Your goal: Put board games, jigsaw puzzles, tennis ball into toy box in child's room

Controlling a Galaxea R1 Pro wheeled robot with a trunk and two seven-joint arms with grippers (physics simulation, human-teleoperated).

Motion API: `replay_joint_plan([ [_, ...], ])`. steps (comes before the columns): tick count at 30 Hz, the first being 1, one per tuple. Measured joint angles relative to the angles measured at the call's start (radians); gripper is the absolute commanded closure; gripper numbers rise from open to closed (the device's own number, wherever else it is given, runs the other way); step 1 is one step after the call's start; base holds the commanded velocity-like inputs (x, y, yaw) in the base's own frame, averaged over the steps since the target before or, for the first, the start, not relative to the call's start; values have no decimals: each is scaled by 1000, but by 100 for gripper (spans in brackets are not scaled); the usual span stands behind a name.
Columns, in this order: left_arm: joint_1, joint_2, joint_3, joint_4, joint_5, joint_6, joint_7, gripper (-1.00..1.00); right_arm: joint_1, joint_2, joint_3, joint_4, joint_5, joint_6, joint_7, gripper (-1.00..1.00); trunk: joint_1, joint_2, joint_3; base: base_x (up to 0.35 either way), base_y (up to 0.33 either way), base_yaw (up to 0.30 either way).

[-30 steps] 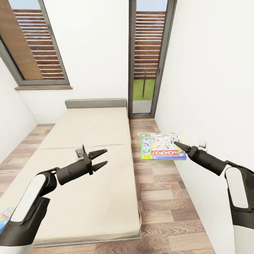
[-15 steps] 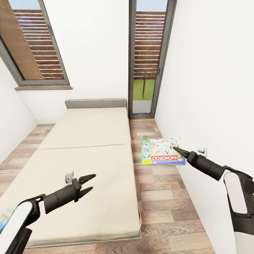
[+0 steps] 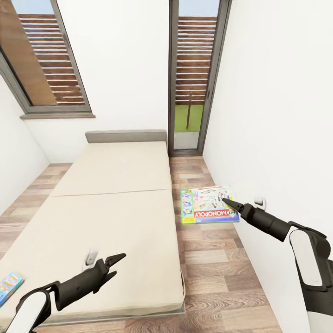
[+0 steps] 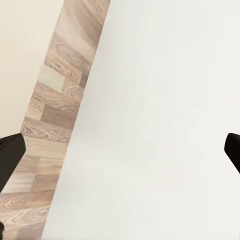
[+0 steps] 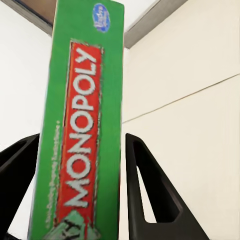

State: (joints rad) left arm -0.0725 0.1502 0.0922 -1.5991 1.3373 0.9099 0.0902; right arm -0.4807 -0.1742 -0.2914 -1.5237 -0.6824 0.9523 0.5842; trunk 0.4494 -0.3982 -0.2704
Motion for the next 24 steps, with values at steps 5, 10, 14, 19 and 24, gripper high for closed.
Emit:
replay_joint_plan([
  [5,24,-14,-4,0,-15,-5,-7,-100,3,0,5,-15,-3,3,-1,100,0,0,6,0,0,-49],
  [10,33,-21,-11,-4,-17,-6,-32,-100,4,1,8,-20,-2,3,-1,100,0,0,14,0,0,-63],
  [14,39,-23,-33,-6,-14,-7,-84,-100,4,1,17,-23,-1,3,-2,100,0,0,20,0,0,-69],
  [19,45,-19,-57,-5,-18,-8,-167,-100,5,1,39,-24,-1,2,-4,100,0,0,27,0,0,-68],
  [24,47,-21,-66,-4,-44,-9,-220,-100,5,1,54,-25,1,2,-5,100,0,0,35,0,0,-65],
])
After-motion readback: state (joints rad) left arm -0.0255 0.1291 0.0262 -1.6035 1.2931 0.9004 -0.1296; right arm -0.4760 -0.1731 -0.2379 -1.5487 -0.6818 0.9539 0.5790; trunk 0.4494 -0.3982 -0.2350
